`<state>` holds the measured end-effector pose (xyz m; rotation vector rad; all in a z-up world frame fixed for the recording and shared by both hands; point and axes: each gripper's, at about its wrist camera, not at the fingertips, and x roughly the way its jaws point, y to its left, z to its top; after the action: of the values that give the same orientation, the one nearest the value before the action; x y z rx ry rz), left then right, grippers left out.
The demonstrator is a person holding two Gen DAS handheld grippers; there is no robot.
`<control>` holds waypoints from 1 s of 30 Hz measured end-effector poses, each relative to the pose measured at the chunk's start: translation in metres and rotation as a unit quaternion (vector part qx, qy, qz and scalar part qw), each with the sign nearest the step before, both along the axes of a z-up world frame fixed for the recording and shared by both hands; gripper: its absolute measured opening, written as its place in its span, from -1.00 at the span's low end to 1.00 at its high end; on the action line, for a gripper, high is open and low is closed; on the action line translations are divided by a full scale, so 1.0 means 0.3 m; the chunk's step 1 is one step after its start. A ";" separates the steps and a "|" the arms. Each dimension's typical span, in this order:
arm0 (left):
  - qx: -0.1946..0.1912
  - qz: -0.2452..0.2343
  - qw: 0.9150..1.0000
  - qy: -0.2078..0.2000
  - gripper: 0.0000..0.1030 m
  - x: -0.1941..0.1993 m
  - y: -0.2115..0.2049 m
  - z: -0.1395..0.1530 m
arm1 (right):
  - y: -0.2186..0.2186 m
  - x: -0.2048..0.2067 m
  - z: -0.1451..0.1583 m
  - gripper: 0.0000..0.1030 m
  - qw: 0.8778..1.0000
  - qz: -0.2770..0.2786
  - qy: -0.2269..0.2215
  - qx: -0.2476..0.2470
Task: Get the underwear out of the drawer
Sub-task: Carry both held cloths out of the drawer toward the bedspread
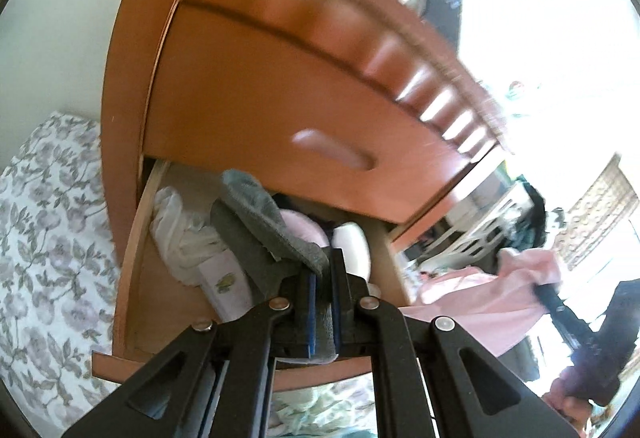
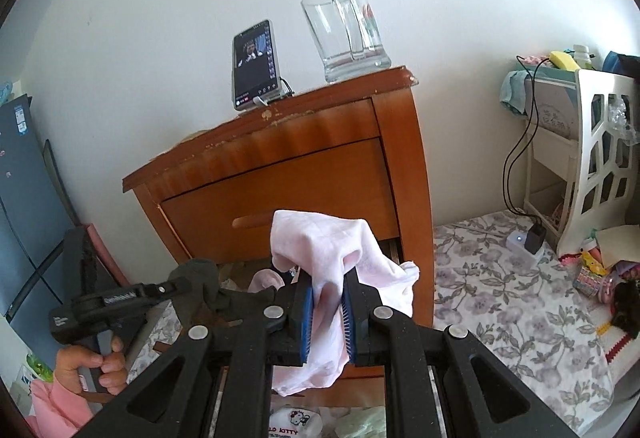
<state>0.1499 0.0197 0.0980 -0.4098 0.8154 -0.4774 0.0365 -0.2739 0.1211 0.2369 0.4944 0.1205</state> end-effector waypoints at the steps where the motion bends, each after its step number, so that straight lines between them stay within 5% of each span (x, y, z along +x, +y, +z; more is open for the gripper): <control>1: -0.007 -0.004 1.000 -0.007 -0.89 -0.012 0.002 0.022 | 0.000 -0.010 0.009 -0.74 1.000 -0.001 -0.004 0.001; 13: -0.041 -0.045 0.993 -0.102 -0.89 -0.164 -0.027 0.245 | 0.008 -0.109 0.093 -0.74 0.999 0.002 -0.043 0.006; 22: -0.049 -0.061 0.980 -0.185 -0.89 -0.340 -0.018 0.434 | 0.018 -0.220 0.183 -0.74 0.996 0.012 -0.090 0.009; 30: -0.053 -0.071 0.973 -0.214 -0.89 -0.454 -0.026 0.511 | 0.021 -0.331 0.240 -0.74 0.992 0.021 -0.120 0.013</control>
<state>0.0138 0.0118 0.2514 -0.3310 0.4036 -0.7149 -0.0628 -0.2677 0.1931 0.2345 0.2580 0.1944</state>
